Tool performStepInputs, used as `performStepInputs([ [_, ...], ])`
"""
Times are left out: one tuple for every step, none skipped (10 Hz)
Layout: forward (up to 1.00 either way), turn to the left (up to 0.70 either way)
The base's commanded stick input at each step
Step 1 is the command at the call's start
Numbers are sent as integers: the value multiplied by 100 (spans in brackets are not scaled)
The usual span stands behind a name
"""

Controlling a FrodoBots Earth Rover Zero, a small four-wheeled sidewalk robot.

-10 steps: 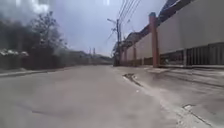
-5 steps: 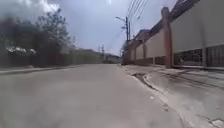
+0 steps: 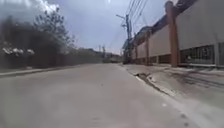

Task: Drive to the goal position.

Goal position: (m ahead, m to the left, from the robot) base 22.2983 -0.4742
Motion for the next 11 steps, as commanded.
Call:
performStepInputs([
  [70, 0],
  [70, 0],
  [70, 0],
  [70, 0],
  [70, 0],
  [70, 0],
  [70, 0],
  [70, 0],
  [70, 0],
  [70, 0],
  [70, 0],
])
